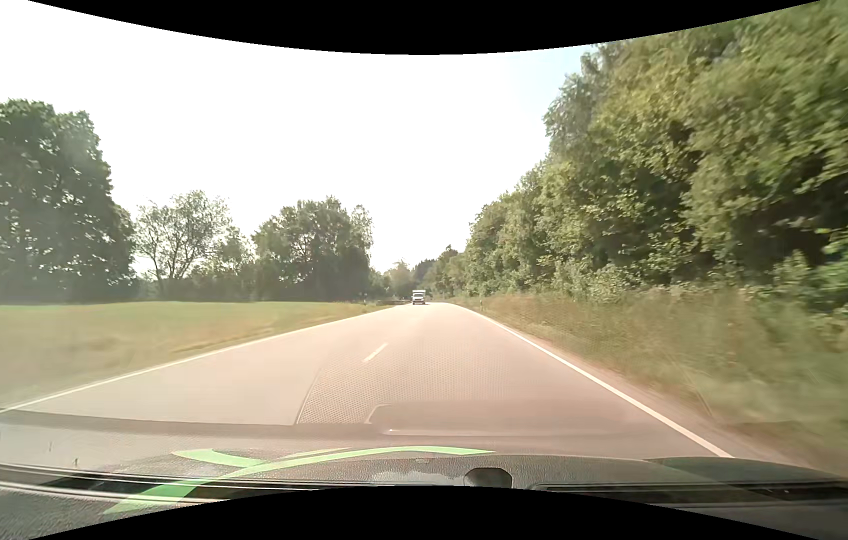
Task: Follow the waypoints while adhering to traffic rules and regulations
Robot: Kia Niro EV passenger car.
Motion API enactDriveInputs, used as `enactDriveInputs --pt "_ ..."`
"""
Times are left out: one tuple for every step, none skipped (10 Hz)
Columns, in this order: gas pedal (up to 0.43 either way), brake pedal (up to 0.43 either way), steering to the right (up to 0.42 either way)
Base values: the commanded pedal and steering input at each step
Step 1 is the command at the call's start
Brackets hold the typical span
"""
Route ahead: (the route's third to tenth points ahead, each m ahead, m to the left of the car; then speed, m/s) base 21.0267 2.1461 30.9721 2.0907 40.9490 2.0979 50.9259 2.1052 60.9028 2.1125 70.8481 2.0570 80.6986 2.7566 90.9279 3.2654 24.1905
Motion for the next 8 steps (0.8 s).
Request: enactDriveInputs --pt "0.319 0.000 -0.004" --pt "0.331 0.000 -0.004" --pt "0.331 0.000 -0.004" --pt "0.331 0.000 -0.004" --pt "0.339 0.000 -0.004" --pt "0.339 0.000 -0.004" --pt "0.339 0.000 -0.004" --pt "0.331 0.000 -0.004"
